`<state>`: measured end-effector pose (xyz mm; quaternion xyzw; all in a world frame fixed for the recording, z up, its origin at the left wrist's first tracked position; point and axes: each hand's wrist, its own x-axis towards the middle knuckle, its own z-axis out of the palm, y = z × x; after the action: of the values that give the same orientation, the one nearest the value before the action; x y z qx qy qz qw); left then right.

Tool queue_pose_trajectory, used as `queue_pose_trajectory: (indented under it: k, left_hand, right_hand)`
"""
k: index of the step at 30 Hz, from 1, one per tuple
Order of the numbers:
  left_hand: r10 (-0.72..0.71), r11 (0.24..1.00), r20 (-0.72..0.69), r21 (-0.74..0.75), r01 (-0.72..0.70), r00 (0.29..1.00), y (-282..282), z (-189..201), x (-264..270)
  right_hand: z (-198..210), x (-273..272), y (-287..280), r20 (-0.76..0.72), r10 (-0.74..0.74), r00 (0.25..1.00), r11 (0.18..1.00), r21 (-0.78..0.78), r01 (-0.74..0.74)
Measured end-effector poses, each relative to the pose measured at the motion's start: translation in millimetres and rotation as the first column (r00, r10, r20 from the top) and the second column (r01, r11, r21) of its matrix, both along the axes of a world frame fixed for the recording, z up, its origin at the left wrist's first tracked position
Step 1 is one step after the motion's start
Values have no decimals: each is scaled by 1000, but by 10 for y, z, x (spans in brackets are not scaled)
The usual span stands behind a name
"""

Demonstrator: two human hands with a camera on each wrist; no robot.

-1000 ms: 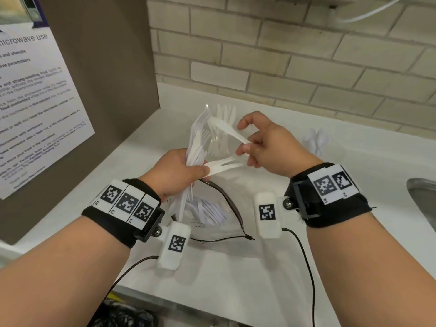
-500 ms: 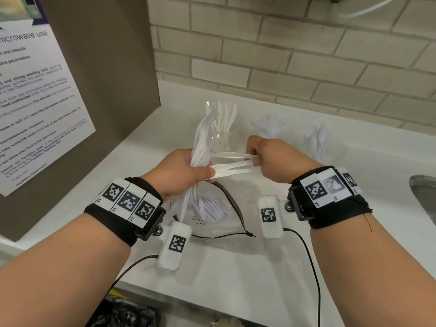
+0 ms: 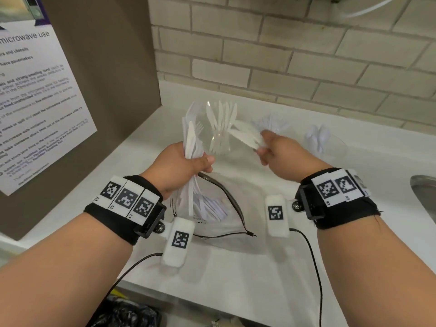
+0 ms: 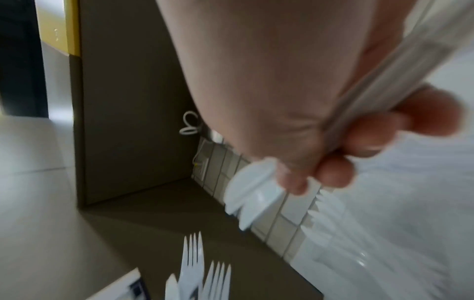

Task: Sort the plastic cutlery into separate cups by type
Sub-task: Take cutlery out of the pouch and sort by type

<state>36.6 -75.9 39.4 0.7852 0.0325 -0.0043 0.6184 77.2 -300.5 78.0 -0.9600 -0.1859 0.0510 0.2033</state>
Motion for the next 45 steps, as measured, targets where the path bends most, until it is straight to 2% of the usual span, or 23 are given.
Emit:
queue_pose_trajectory:
  k: [2,4,7,10,12,16,20,21,27,29,31,33,35,37,39,41,45]
  left_hand:
    - [21,997,25,70,-22,999,-26,7,10]
    - [-12,990,59,142,4,998,-100,48,6]
    - [-89,954,92,295,58,992,-208,111,4]
    - [-119,924,110,375,70,987,-245,149,-19]
    - [-127,922,119,380,73,985,-247,150,-36]
    - [-138,923,105,375,90,985,-232,103,-62]
    - [-132,939,97,332,93,986,-177,29,-68]
    - [-139,940,100,327,100,985,-171,34,-66]
    - [-167,929,59,344,137,984,-191,63,-64]
    - [-137,948,75,299,109,988,-182,91,-48]
    - [-121,965,100,243,94,988,-149,114,-6]
    - [-99,971,101,228,73,990,-88,102,36]
    - [-35,979,74,202,20,997,2,50,69]
    - [17,990,63,140,-26,998,93,9,80]
    - [56,995,71,81,-61,996,169,-3,96]
    - [80,996,75,36,-83,994,224,3,98]
    - [90,995,80,-57,-86,993,277,-14,88]
  right_hand:
    - [56,-51,85,22,-41,999,951,306,32]
    - [79,-120,300,49,-61,997,858,512,27]
    - [71,-156,607,19,-56,998,733,679,29]
    - [79,-128,699,-21,-70,997,652,756,62]
    - [101,-112,717,-52,-64,997,627,775,80]
    - [246,-42,706,2,-132,991,597,799,78]
    - [540,-60,666,35,-205,978,462,885,66]
    - [586,-73,672,60,-218,974,453,891,47]
    - [452,-64,823,168,-140,976,587,808,-55]
    - [318,-75,873,140,-68,988,600,797,-72]
    - [200,-96,927,52,-3,999,581,813,-40]
    - [165,-66,941,-13,-24,1000,517,856,24]
    - [227,103,868,-19,-156,988,411,908,83]
    - [325,360,770,-5,-280,960,294,951,91]
    - [365,666,730,-1,-327,945,210,975,74]
    - [307,958,788,10,-345,939,231,970,75]
    - [32,1379,1003,26,-344,939,384,916,116]
